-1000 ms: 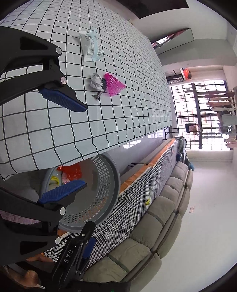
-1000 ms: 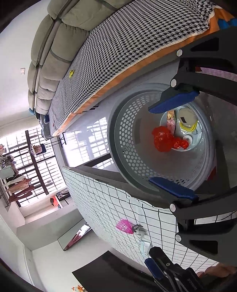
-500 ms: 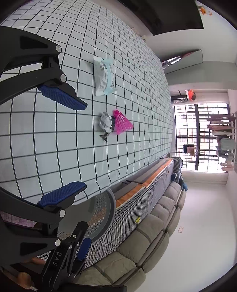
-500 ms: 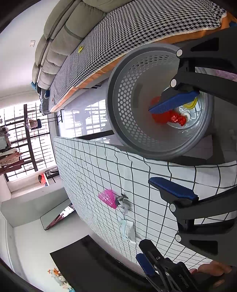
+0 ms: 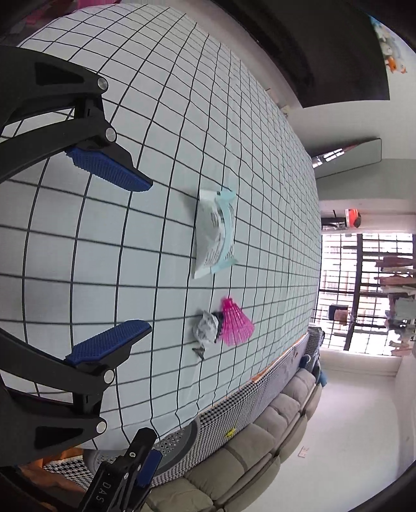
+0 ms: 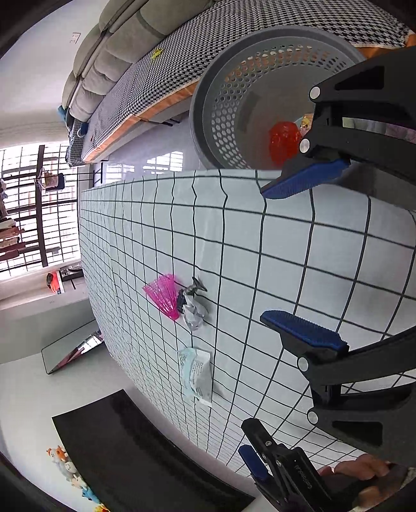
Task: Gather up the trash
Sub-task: 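Move both open grippers from the basket back toward the remaining table items, then grasp the crumpled foil wrapper with the right gripper while the left gripper grasps the white-blue packet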
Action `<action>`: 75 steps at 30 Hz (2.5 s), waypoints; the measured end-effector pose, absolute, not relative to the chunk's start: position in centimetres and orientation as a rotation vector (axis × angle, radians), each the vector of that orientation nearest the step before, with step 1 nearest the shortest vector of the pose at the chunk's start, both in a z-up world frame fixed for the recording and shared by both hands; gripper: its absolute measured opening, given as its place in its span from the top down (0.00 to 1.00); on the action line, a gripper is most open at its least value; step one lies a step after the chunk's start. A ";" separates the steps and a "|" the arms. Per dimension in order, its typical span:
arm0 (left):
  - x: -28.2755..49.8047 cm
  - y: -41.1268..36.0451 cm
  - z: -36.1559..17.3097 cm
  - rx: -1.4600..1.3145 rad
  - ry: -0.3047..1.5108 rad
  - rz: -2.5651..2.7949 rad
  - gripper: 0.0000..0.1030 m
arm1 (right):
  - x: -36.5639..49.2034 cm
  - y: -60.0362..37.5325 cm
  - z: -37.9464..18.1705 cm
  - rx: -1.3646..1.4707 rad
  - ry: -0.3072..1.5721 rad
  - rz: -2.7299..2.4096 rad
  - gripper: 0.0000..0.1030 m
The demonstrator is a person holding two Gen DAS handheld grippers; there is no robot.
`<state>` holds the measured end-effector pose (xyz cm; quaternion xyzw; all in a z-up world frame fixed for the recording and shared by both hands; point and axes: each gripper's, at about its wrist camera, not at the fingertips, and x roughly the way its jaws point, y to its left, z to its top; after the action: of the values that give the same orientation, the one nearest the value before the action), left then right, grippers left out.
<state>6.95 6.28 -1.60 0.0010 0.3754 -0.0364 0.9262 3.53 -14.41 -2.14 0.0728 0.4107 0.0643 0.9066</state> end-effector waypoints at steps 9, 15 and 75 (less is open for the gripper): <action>9.4 9.7 -2.4 -0.028 0.786 -0.010 0.21 | 6.7 -11.4 -2.1 0.112 0.858 0.170 0.33; 11.1 10.6 -2.5 -0.033 0.776 0.009 0.21 | 9.4 -9.8 -2.3 0.082 0.875 0.192 0.33; 15.7 14.2 -0.5 0.008 0.733 0.064 0.18 | 9.0 -7.8 -3.0 0.021 0.862 0.217 0.72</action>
<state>15.70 14.21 -0.54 0.0038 0.3584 0.0313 0.9330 9.04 -7.79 -2.97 0.0102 0.4171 0.1051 0.9027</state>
